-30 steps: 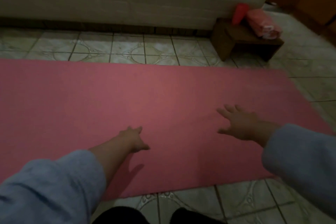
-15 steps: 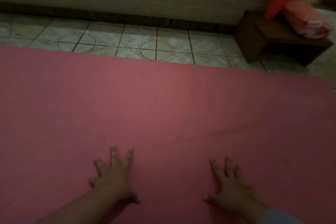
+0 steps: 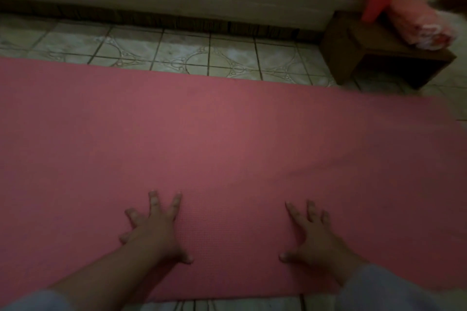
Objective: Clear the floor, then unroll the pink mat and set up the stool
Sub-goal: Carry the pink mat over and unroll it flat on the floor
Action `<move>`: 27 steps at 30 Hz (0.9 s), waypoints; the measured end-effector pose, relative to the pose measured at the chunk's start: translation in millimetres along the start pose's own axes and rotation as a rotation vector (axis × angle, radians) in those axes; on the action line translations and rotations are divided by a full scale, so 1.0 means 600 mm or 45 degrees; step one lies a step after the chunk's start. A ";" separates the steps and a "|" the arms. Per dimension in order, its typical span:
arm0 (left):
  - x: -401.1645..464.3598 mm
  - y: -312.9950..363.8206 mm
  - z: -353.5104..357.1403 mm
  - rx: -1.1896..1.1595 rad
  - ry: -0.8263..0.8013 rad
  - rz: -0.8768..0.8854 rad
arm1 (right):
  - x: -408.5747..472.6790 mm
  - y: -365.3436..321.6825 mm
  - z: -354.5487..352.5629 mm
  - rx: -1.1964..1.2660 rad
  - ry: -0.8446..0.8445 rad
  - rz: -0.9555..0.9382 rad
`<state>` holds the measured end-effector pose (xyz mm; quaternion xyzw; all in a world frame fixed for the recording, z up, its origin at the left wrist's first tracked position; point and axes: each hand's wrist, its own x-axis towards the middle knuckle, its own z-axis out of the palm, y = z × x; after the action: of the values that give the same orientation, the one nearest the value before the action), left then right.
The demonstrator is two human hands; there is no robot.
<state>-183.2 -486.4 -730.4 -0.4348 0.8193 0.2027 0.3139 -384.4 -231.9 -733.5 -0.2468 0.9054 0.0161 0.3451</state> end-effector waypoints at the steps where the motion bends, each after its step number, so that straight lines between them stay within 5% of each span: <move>1: 0.005 0.005 -0.005 0.017 0.002 0.012 | 0.007 0.001 -0.007 0.004 -0.001 0.008; 7: 0.023 0.008 -0.016 -0.138 0.058 0.015 | 0.034 -0.004 -0.024 -0.053 0.015 0.056; 12: 0.027 -0.080 0.006 -0.254 0.182 -0.205 | 0.034 -0.016 -0.012 -0.063 0.088 0.044; 27: 0.040 -0.095 -0.016 -0.259 0.186 -0.142 | 0.063 -0.032 -0.032 0.051 -0.043 0.006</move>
<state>-148.8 -537.0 -743.6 -0.5229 0.7898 0.2346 0.2185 -411.7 -269.0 -740.2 -0.2372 0.9002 0.0029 0.3652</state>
